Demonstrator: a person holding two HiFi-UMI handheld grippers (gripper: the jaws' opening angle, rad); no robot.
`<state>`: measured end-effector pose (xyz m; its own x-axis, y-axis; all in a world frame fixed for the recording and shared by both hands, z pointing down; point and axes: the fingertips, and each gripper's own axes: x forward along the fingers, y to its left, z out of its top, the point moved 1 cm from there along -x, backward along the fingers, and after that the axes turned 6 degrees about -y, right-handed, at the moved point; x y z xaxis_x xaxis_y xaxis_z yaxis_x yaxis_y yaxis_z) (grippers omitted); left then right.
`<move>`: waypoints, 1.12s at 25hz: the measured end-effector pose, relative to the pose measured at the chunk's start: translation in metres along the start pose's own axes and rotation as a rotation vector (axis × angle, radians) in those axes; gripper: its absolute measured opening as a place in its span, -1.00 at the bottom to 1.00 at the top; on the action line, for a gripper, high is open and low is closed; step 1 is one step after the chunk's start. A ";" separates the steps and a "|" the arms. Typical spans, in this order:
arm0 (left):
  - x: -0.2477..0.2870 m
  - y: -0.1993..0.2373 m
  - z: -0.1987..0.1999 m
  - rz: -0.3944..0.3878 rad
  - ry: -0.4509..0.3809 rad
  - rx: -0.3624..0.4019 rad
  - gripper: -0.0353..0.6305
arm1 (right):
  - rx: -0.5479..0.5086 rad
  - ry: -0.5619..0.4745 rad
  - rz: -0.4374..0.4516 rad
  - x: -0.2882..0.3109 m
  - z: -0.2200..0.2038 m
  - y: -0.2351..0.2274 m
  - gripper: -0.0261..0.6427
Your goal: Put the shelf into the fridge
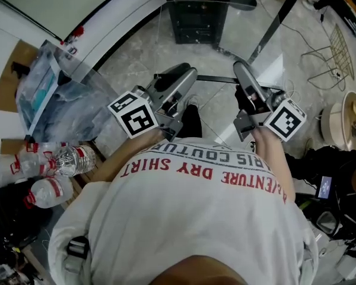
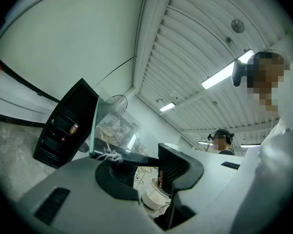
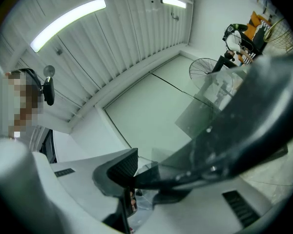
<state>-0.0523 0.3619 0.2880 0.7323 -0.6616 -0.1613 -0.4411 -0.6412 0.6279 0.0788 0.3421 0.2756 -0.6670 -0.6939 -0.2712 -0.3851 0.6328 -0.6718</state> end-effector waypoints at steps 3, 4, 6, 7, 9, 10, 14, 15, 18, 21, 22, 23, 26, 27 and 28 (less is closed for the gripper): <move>0.015 0.017 0.004 -0.002 0.009 -0.008 -0.45 | 0.008 0.000 -0.017 0.012 0.004 -0.019 -0.63; 0.020 0.023 0.007 -0.002 0.012 -0.011 -0.45 | 0.010 0.000 -0.022 0.018 0.006 -0.025 -0.63; 0.032 0.038 0.014 -0.003 0.020 -0.019 -0.45 | 0.011 0.002 -0.032 0.031 0.010 -0.037 -0.63; 0.037 0.046 0.018 -0.004 0.025 -0.023 -0.45 | 0.012 0.002 -0.038 0.039 0.013 -0.043 -0.63; 0.049 0.062 0.029 -0.004 0.032 -0.029 -0.45 | 0.021 0.001 -0.047 0.057 0.017 -0.056 -0.63; 0.055 0.070 0.034 -0.002 0.035 -0.029 -0.45 | 0.026 0.000 -0.051 0.066 0.019 -0.063 -0.63; 0.081 0.103 0.055 -0.007 0.042 -0.031 -0.44 | 0.039 -0.003 -0.067 0.101 0.029 -0.091 -0.63; 0.086 0.112 0.060 -0.006 0.044 -0.033 -0.44 | 0.040 -0.002 -0.071 0.110 0.031 -0.097 -0.63; 0.101 0.139 0.077 -0.005 0.048 -0.039 -0.44 | 0.036 -0.001 -0.074 0.141 0.036 -0.114 -0.63; 0.112 0.164 0.092 -0.005 0.045 -0.033 -0.44 | 0.043 -0.001 -0.074 0.166 0.037 -0.131 -0.63; 0.117 0.171 0.096 -0.004 0.045 -0.030 -0.44 | 0.044 0.000 -0.076 0.174 0.038 -0.138 -0.63; 0.123 0.179 0.100 -0.002 0.046 -0.028 -0.44 | 0.045 0.003 -0.079 0.182 0.040 -0.145 -0.63; 0.142 0.204 0.114 0.002 0.048 -0.033 -0.44 | 0.048 0.009 -0.086 0.208 0.048 -0.166 -0.63; 0.147 0.212 0.118 0.004 0.049 -0.035 -0.44 | 0.047 0.010 -0.086 0.216 0.050 -0.172 -0.63; 0.152 0.220 0.122 0.005 0.050 -0.035 -0.44 | 0.045 0.012 -0.086 0.224 0.052 -0.178 -0.63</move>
<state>-0.1008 0.0728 0.3090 0.7559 -0.6436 -0.1202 -0.4267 -0.6236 0.6551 0.0310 0.0563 0.2990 -0.6403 -0.7407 -0.2034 -0.4126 0.5550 -0.7223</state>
